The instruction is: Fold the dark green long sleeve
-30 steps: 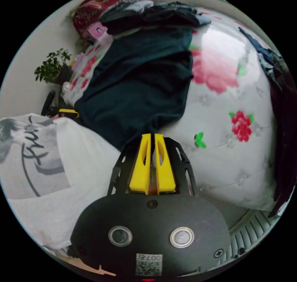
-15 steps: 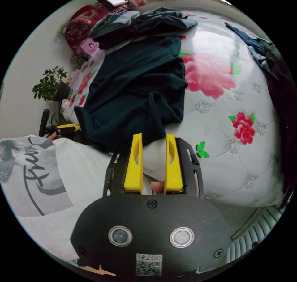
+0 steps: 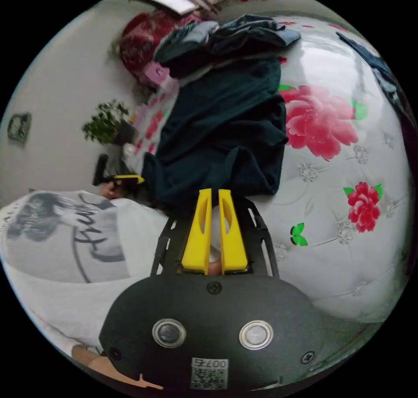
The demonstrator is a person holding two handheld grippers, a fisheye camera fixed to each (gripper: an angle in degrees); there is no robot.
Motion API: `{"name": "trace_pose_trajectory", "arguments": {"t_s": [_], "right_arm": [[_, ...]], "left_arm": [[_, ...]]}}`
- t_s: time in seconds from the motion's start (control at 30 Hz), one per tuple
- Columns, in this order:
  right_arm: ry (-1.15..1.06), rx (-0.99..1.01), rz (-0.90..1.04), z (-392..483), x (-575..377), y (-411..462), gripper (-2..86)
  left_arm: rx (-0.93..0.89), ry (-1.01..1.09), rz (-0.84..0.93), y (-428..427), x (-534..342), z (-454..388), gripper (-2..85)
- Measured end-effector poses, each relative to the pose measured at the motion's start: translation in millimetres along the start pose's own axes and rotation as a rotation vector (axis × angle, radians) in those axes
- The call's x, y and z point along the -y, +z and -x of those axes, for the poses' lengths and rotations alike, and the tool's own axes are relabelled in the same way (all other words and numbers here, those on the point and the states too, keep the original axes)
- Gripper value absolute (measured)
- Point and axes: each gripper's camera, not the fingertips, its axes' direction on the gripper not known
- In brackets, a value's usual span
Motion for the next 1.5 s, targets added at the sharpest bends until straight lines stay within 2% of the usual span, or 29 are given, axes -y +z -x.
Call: {"name": "trace_pose_trajectory", "arguments": {"t_s": [0.07, 0.13, 0.23, 0.33, 0.4, 0.43, 0.5, 0.6, 0.7, 0.83, 0.93, 1.03, 1.1, 1.23, 1.3, 1.5], "right_arm": [[0.027, 0.099, -0.101, -6, 1, -33, 0.5], [0.040, 0.195, -0.206, -11, 7, -63, 0.6], [0.029, 0.271, -0.317, -14, 39, -96, 1.0], [0.019, 0.193, -0.363, -7, 103, -102, 2.1], [0.094, -0.020, -0.391, -6, 152, -85, 3.8], [0.117, -0.073, -0.367, -8, 162, -77, 4.3], [0.158, -0.185, -0.234, -15, 184, -42, 6.3], [0.079, -0.261, -0.143, -15, 162, -10, 7.4], [0.076, -0.358, -0.033, -31, 126, 15, 7.6], [0.155, -0.320, -0.012, -58, 97, 25, 7.6], [0.172, -0.291, -0.009, -68, 96, 37, 7.0], [0.121, -0.312, 0.062, -67, 111, 63, 5.9], [0.066, -0.441, 0.126, -61, 120, 82, 4.5], [-0.032, -0.441, 0.147, -55, 112, 73, 1.8], [-0.038, -0.355, 0.098, -57, 90, 46, 0.9], [0.133, -0.052, 0.014, -86, 17, -19, 0.2]], "left_arm": [[-0.253, 0.007, -0.179, -46, 4, 16, -0.7], [-0.389, 0.026, -0.277, -72, 13, 28, -0.7], [-0.435, 0.001, -0.386, -102, 49, 45, -0.5], [-0.333, -0.097, -0.447, -109, 106, 58, 0.2], [-0.145, -0.206, -0.429, -100, 138, 64, 1.4], [-0.022, -0.287, -0.397, -93, 153, 67, 2.7], [0.042, -0.312, -0.381, -85, 162, 69, 4.8], [0.113, -0.274, -0.362, -75, 151, 70, 7.9], [0.223, -0.251, -0.269, -60, 123, 73, 8.7], [0.240, -0.252, -0.159, -39, 93, 75, 8.8], [0.291, -0.224, -0.100, -22, 100, 71, 8.0], [0.435, -0.123, -0.022, -10, 123, 60, 7.3], [0.467, -0.027, 0.010, -6, 133, 55, 6.4], [0.372, 0.007, 0.061, -21, 142, 72, 3.9], [0.300, 0.013, 0.048, -37, 137, 78, 3.2], [-0.191, 0.018, 0.000, -101, 101, 93, 2.3]]}}
